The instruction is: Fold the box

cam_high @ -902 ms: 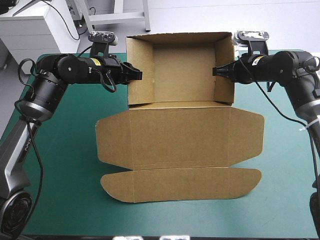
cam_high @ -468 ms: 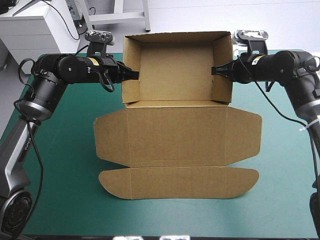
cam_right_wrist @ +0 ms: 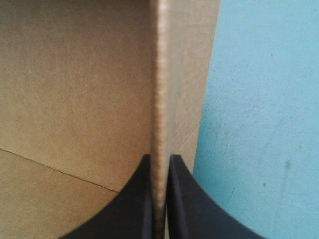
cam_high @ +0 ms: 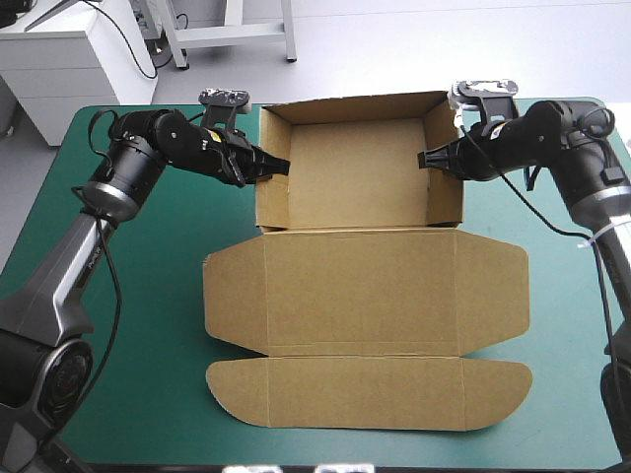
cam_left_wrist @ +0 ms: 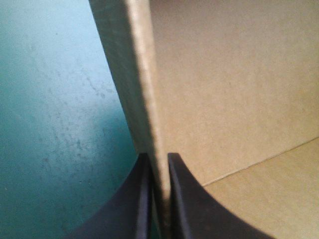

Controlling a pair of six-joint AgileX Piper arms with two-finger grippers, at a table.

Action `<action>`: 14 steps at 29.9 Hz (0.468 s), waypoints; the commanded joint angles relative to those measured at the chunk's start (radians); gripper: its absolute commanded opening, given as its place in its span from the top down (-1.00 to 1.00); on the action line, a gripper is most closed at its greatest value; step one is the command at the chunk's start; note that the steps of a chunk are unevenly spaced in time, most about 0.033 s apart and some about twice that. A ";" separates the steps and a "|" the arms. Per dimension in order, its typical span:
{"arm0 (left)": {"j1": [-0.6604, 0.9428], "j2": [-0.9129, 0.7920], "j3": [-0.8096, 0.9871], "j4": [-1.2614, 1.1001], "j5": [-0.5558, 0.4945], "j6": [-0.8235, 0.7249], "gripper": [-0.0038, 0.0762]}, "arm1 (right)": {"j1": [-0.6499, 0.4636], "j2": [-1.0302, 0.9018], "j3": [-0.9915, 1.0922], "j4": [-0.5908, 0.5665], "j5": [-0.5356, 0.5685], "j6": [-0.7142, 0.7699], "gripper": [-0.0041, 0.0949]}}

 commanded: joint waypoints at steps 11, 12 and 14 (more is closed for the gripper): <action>-0.018 -0.044 -0.028 -0.087 0.030 0.006 0.77 | 0.012 -0.037 -0.030 0.272 -0.107 -0.064 0.95; -0.018 -0.044 -0.028 -0.087 0.040 0.006 0.68 | 0.012 -0.037 -0.030 0.276 -0.111 -0.064 0.95; -0.018 -0.044 -0.028 -0.084 0.054 0.006 0.48 | 0.012 -0.037 -0.030 0.293 -0.111 -0.080 0.95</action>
